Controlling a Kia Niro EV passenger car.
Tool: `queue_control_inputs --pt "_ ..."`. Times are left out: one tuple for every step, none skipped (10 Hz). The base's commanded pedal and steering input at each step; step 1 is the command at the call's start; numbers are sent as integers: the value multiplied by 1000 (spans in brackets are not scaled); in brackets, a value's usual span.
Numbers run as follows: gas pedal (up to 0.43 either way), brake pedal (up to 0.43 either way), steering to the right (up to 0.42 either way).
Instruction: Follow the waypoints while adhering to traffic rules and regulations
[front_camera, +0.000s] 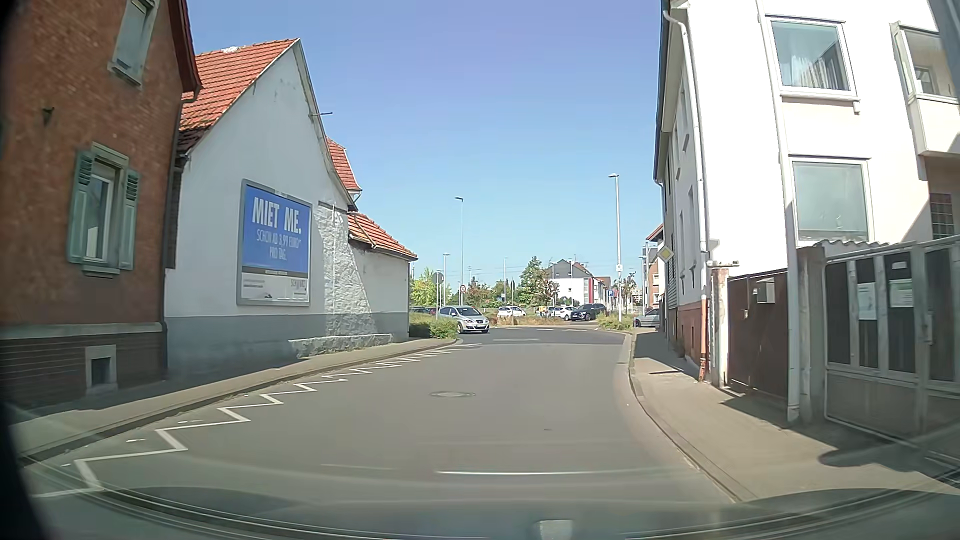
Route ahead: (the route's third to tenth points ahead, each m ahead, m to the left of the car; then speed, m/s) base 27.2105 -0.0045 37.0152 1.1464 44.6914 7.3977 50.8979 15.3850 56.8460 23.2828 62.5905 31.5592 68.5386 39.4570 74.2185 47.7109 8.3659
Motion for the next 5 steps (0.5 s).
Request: queue_control_inputs --pt "28 30 32" --pt "28 30 34" --pt "28 30 35" --pt "28 30 38" --pt "28 30 43"
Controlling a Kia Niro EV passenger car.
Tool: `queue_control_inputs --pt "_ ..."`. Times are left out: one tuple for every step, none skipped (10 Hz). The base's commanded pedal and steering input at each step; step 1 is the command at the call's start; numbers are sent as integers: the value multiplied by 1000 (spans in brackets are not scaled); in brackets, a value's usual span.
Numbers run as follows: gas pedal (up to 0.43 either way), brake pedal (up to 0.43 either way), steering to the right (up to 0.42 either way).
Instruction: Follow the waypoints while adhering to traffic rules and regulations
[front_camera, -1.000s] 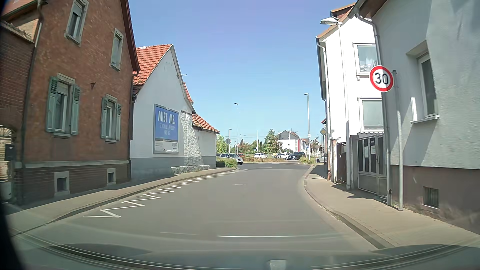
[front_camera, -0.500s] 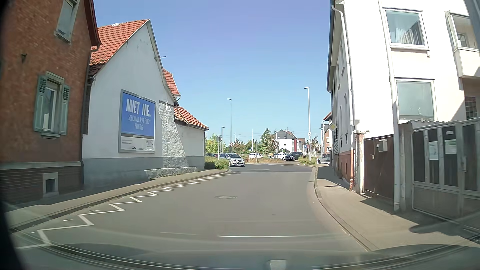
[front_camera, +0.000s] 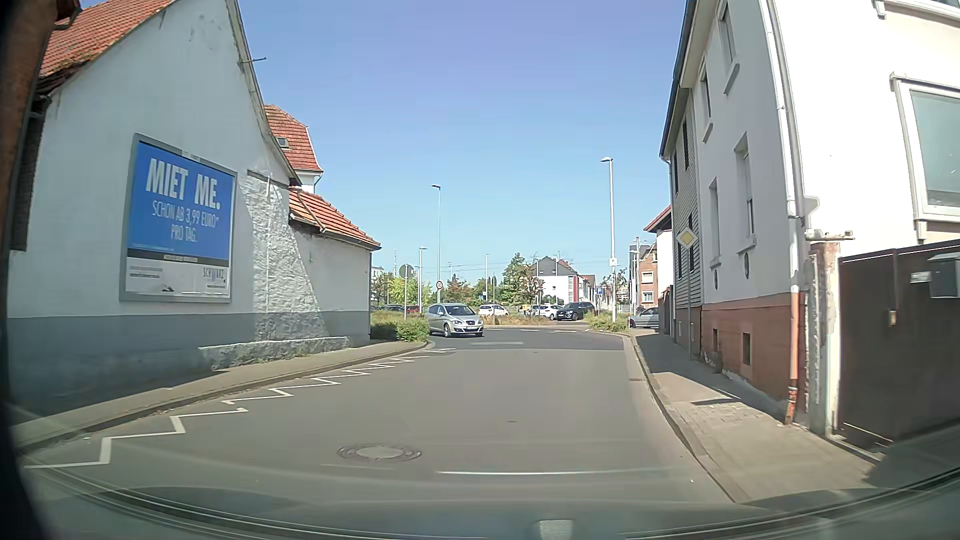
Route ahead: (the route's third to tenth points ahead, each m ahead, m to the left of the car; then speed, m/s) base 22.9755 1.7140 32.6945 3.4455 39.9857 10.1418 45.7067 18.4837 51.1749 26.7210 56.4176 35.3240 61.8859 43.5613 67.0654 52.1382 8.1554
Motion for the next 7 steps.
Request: queue_control_inputs --pt "28 30 48" --pt "28 30 53" --pt "28 30 59" --pt "28 30 63" --pt "28 30 65" --pt "28 30 65" --pt "28 30 65"
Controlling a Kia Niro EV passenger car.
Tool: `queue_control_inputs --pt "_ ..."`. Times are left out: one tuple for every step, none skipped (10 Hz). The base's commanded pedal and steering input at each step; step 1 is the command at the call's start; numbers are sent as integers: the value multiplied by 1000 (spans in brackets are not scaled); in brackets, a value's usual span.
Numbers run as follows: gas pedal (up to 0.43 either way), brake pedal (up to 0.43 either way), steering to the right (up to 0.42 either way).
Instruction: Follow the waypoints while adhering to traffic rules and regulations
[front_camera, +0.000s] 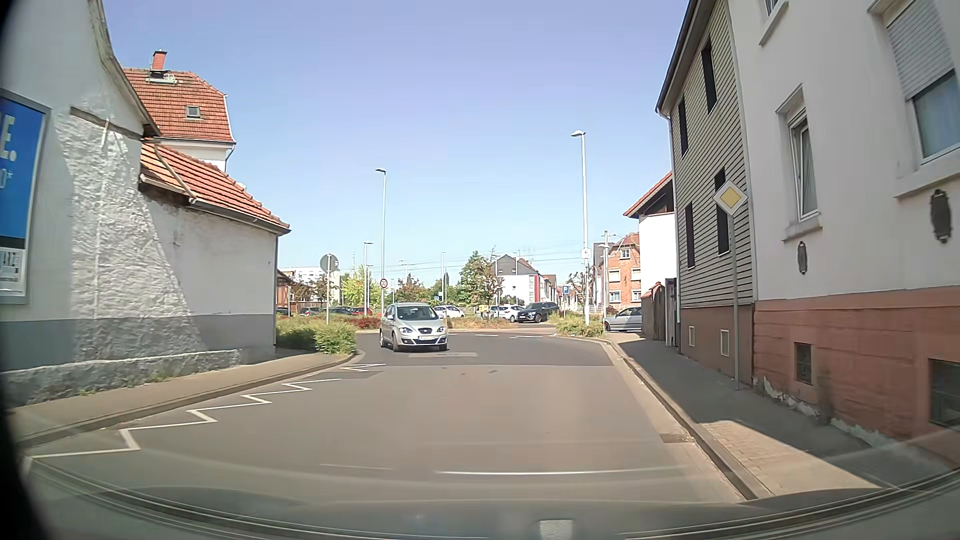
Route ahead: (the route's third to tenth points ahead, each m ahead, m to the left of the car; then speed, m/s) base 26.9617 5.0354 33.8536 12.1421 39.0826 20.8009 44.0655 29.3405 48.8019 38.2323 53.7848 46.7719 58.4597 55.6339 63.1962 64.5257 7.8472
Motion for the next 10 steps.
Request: queue_control_inputs --pt "28 30 64" --pt "28 30 65" --pt "28 30 64" --pt "28 30 62" --pt "28 30 59" --pt "39 30 56" --pt "39 30 49" --pt "39 30 38" --pt "39 30 26" --pt "39 30 15"
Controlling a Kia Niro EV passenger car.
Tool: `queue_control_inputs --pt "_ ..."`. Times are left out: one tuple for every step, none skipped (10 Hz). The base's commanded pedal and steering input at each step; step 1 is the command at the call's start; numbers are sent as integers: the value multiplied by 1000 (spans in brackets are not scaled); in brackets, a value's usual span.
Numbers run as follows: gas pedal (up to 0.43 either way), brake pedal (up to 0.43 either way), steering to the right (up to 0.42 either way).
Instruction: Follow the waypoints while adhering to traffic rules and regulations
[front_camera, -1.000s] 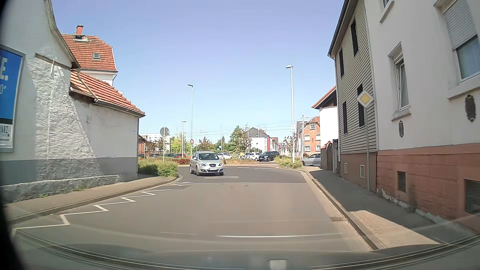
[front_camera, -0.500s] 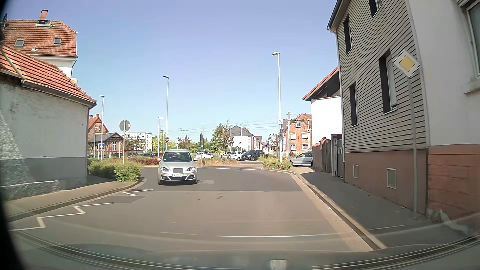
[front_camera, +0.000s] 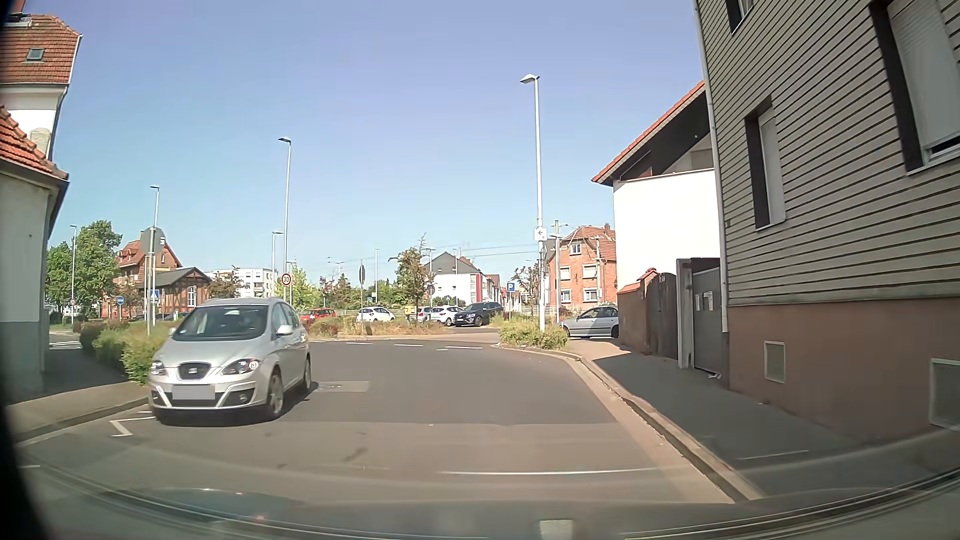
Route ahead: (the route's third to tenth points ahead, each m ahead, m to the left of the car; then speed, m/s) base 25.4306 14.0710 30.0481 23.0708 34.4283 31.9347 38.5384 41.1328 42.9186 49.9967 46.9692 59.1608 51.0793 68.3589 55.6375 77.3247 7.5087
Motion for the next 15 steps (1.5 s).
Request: queue_control_inputs --pt "39 30 3" --pt "39 30 -9" --pt "39 30 -15" --pt "39 30 -25" --pt "39 30 -33" --pt "39 30 -44" --pt "39 30 -53" --pt "39 30 -65" --pt "39 30 -78" --pt "39 30 -96" --pt "39 30 -112" --pt "39 30 -128" --pt "39 30 -138" --pt "39 30 -149" --pt "39 30 -162"
